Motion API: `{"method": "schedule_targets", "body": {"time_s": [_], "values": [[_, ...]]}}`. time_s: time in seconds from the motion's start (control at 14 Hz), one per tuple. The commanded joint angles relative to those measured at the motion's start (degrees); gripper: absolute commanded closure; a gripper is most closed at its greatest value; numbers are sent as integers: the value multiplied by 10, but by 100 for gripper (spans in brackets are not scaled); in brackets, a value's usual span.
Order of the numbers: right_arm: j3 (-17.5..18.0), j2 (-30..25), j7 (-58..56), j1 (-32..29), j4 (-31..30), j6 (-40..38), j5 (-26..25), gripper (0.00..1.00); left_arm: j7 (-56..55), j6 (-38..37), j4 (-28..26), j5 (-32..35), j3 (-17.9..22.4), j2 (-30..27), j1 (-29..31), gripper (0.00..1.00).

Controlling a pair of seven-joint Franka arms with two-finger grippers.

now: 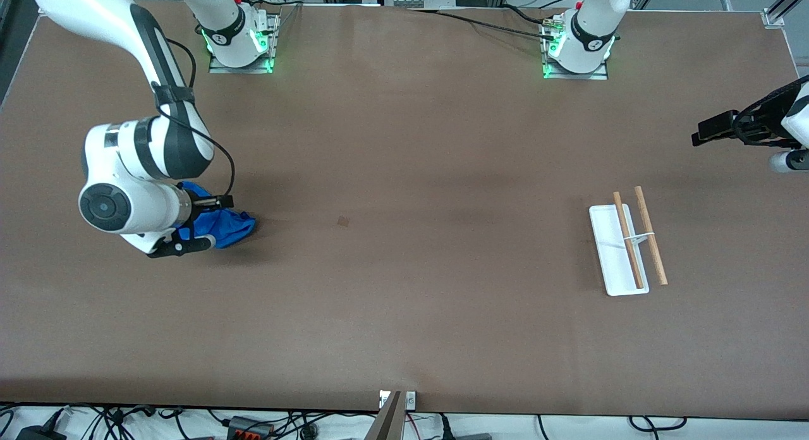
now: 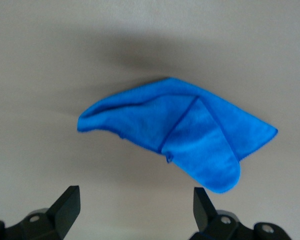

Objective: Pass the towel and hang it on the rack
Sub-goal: 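Reach the right gripper down to the blue towel, then close the right gripper on the blue towel's edge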

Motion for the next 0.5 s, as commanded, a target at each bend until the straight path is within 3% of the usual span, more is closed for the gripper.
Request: {"method": "schedule_targets", "body": {"time_s": [0.0,0.43], "values": [[1,31,-33,-7,14,3,-1,0,4,-8,15,6,0,6,1,0],[-1,67,-225,-21,-2,9,0,0,5,-10,15,6,0,6,1,0]]}}
